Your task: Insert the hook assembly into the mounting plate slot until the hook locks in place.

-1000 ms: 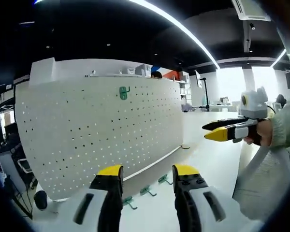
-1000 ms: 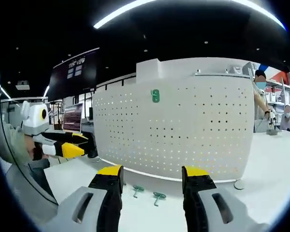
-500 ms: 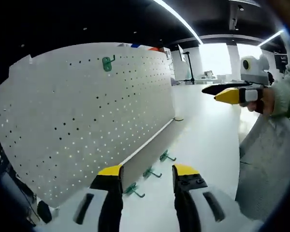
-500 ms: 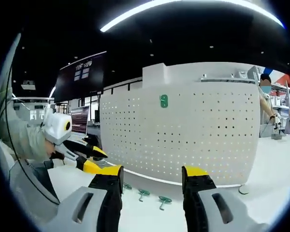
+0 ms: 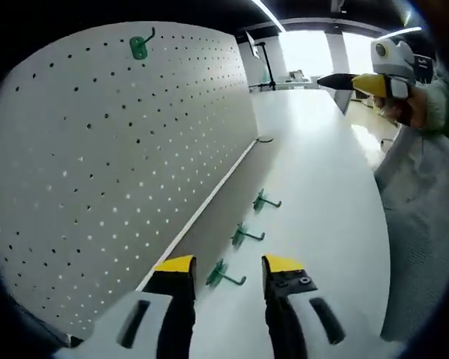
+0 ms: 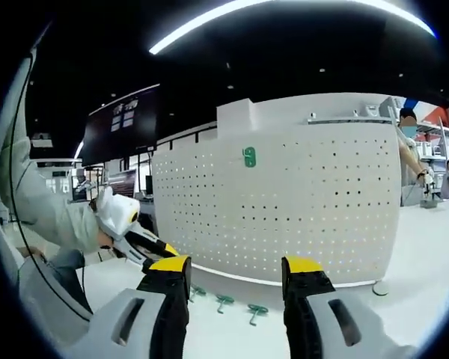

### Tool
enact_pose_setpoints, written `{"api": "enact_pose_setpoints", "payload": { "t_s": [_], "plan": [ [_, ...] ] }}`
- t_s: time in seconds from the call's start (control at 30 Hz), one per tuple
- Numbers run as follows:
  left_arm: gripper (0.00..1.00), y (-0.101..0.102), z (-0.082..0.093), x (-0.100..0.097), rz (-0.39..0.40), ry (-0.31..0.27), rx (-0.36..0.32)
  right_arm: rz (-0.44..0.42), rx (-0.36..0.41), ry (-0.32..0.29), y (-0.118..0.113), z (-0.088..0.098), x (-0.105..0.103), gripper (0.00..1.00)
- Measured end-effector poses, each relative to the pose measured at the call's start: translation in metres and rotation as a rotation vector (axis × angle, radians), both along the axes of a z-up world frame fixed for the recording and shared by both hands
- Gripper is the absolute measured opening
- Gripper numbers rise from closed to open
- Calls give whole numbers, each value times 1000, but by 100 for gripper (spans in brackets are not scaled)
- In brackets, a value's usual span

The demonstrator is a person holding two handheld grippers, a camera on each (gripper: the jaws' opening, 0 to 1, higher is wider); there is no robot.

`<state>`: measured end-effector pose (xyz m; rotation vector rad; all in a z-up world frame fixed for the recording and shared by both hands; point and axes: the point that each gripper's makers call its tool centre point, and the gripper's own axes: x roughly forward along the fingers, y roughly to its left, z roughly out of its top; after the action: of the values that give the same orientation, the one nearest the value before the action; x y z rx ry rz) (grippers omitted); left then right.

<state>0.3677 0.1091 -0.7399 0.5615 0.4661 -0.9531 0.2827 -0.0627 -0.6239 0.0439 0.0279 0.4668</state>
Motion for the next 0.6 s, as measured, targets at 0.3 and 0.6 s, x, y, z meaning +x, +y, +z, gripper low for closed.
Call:
{"api": "enact_pose_setpoints", "payload": {
  "t_s": [0.3, 0.6],
  "plan": [
    [28, 9, -23, 16, -23, 43, 87, -11, 15, 9, -3, -1, 2, 47],
    [29, 4, -44, 29, -48, 74, 149, -24, 36, 19, -8, -2, 5, 47]
  ]
}}
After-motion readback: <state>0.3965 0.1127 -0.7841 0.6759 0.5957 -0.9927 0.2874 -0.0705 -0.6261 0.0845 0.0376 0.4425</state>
